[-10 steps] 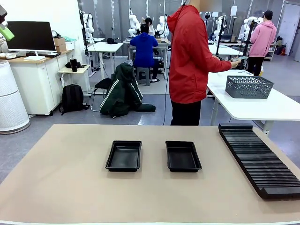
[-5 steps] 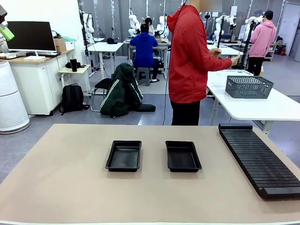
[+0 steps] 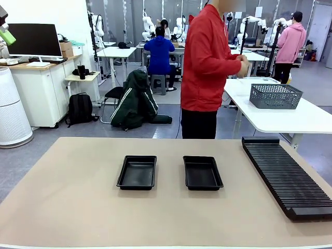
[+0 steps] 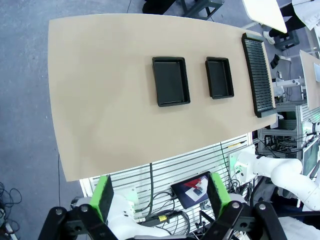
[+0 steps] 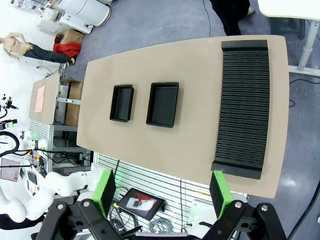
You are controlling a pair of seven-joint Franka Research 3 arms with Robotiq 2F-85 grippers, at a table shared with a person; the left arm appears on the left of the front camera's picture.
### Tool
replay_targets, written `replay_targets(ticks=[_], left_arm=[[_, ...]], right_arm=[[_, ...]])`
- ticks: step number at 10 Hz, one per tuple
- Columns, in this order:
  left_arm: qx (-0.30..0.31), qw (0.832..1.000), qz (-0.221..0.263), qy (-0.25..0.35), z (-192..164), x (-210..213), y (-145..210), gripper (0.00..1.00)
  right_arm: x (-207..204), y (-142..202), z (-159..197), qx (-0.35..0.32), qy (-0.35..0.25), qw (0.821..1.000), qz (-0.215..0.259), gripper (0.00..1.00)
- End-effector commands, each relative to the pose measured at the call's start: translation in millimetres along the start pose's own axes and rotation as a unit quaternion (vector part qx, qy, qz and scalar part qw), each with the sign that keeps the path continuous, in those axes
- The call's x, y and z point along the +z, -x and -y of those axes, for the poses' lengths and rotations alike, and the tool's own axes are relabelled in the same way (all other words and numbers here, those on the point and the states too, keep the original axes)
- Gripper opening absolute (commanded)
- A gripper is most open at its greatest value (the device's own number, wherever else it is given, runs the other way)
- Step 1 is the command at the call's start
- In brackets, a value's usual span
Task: Inspect and transfer BCBs to ESD trays.
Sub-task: Pick up the Blank PCB from the PCB Rack and place it in the left ESD tray.
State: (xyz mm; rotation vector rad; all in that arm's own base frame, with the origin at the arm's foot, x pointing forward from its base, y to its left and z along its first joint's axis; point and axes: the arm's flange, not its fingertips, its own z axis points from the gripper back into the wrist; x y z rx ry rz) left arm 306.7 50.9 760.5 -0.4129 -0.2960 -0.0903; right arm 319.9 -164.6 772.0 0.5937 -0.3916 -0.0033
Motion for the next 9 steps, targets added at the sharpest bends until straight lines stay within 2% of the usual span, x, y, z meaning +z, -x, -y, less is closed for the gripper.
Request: replay_targets(ticks=[1,3,6,9], left_arm=[[0.001,1.000,-0.002,0.001,0.0,-1.7,0.1,1.00],[0.001,1.000,-0.002,0.001,0.0,-1.7,0.1,1.00],[0.001,1.000,-0.002,0.001,0.0,-1.7,0.1,1.00],[0.001,1.000,-0.002,0.001,0.0,-1.7,0.1,1.00]], right_arm=[[-0.6,0.3,-0.3,0.001,-0.007,1.000,0.001,1.00],[0.0,0.0,0.0,0.000,0.000,1.000,0.000,1.00],[3.5,4.8,-1.1,-0.051,0.015,0.999,-0.010,1.00],[9.2,6.5,-2.3,-0.078,0.022,0.996,0.022,1.00]])
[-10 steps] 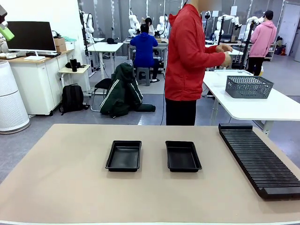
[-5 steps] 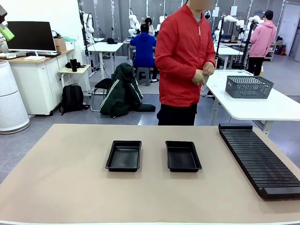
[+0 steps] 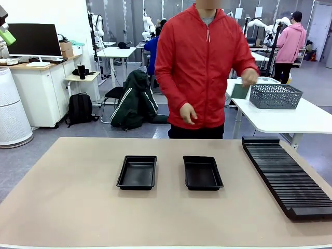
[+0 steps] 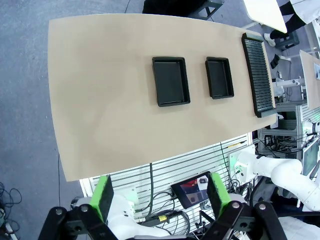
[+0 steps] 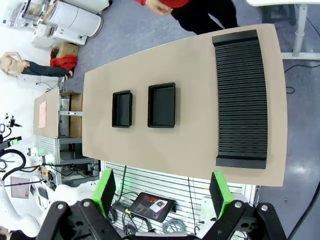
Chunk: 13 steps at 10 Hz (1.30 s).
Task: Inspect and transfer BCBs to ESD trays.
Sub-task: Pick up the Blank PCB from the PCB Rack and place it in the left ESD tray.
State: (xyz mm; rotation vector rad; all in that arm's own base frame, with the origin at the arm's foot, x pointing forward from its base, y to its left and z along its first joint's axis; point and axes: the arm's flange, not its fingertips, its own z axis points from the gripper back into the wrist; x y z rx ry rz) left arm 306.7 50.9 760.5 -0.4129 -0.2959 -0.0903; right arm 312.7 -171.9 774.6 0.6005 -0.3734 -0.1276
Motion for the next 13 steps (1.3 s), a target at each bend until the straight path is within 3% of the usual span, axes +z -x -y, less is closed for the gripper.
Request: replay_targets(ticks=[1,13], left_arm=[[0.001,1.000,-0.002,0.001,0.0,-1.6,0.1,1.00],[0.001,1.000,-0.002,0.001,0.0,-1.6,0.1,1.00]], right_arm=[[-3.1,-1.3,-0.2,0.011,-0.002,1.000,-0.005,1.00],[-3.1,-1.3,-0.2,0.011,-0.002,1.000,-0.005,1.00]])
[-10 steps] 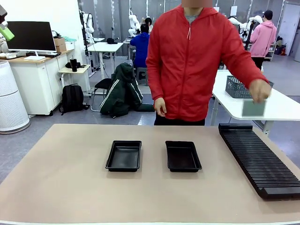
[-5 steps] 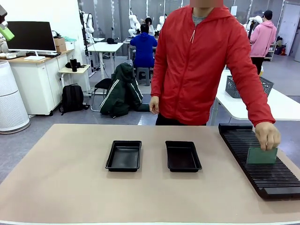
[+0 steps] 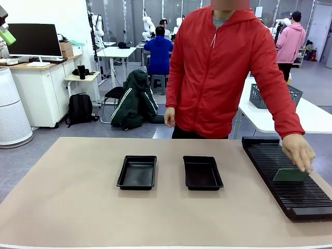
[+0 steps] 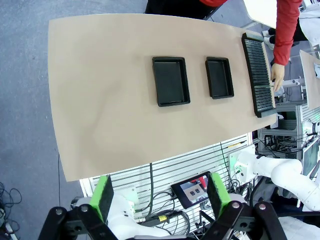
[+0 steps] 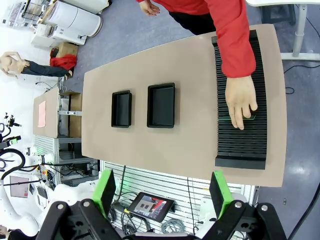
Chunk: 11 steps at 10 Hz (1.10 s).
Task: Inspect and transfer BCBs to ESD trays.
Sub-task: Pick up the Blank PCB from the PCB Rack and place it in the left ESD tray.
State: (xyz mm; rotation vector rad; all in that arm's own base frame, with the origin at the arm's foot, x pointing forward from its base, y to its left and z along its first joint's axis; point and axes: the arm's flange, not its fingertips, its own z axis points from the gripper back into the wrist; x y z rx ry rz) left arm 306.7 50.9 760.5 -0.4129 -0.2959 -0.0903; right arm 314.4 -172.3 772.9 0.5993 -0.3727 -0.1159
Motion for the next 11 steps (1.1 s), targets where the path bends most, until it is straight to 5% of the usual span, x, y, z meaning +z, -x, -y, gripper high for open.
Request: replay_targets(ticks=[1,6,9,11], left_arm=[[0.001,1.000,-0.002,0.001,0.0,-1.6,0.1,1.00],[0.001,1.000,-0.002,0.001,0.0,-1.6,0.1,1.00],[0.001,1.000,-0.002,0.001,0.0,-1.6,0.1,1.00],[0.001,1.000,-0.002,0.001,0.0,-1.6,0.1,1.00]], right_arm=[[-1.4,-0.2,-1.5,0.005,-0.001,1.000,-0.003,1.00],[0.0,0.0,0.0,0.000,0.000,1.000,0.000,1.00],[-34.0,-0.6,-10.1,0.154,0.101,0.983,-0.014,1.00],[-71.1,1.8,0.3,0.266,0.134,0.954,-0.037,1.00]])
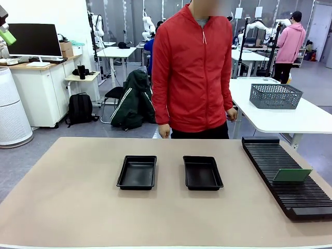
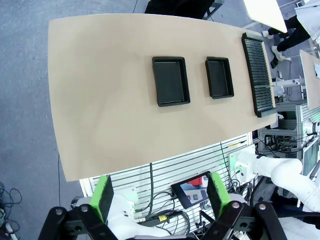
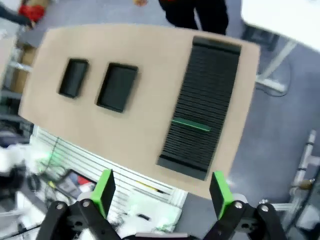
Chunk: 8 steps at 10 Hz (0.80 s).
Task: Inspect and transfer BCBs to ESD trays.
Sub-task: Pick up the Blank PCB from the PCB Rack and place it in the left ESD tray.
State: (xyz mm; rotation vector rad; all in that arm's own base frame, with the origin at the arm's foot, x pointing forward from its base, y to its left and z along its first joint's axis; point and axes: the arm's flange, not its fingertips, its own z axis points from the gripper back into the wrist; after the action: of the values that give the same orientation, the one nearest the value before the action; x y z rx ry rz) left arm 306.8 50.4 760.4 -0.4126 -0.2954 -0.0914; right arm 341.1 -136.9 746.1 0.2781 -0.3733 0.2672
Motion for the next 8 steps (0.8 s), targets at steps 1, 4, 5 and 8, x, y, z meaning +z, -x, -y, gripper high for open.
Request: replay_targets(ticks=[1,4,5,8], left_arm=[[0.002,1.000,-0.002,0.001,-0.5,-1.3,0.2,1.00],[0.002,1.000,-0.002,0.001,-0.5,-1.3,0.2,1.00],[0.002,1.000,-0.002,0.001,-0.5,-1.3,0.2,1.00],[0.002,1.000,-0.002,0.001,-0.5,-1.3,0.2,1.00]], right_arm=[[-44.6,14.2,7.0,0.087,0.025,0.996,-0.004,1.00],[-112.9,25.6,5.4,0.242,0.031,0.968,-0.057,1.00],[-133.6,29.0,3.2,0.281,0.036,0.957,-0.065,1.00],[-196.6,34.0,2.3,0.390,0.047,0.914,-0.102,1.00]])
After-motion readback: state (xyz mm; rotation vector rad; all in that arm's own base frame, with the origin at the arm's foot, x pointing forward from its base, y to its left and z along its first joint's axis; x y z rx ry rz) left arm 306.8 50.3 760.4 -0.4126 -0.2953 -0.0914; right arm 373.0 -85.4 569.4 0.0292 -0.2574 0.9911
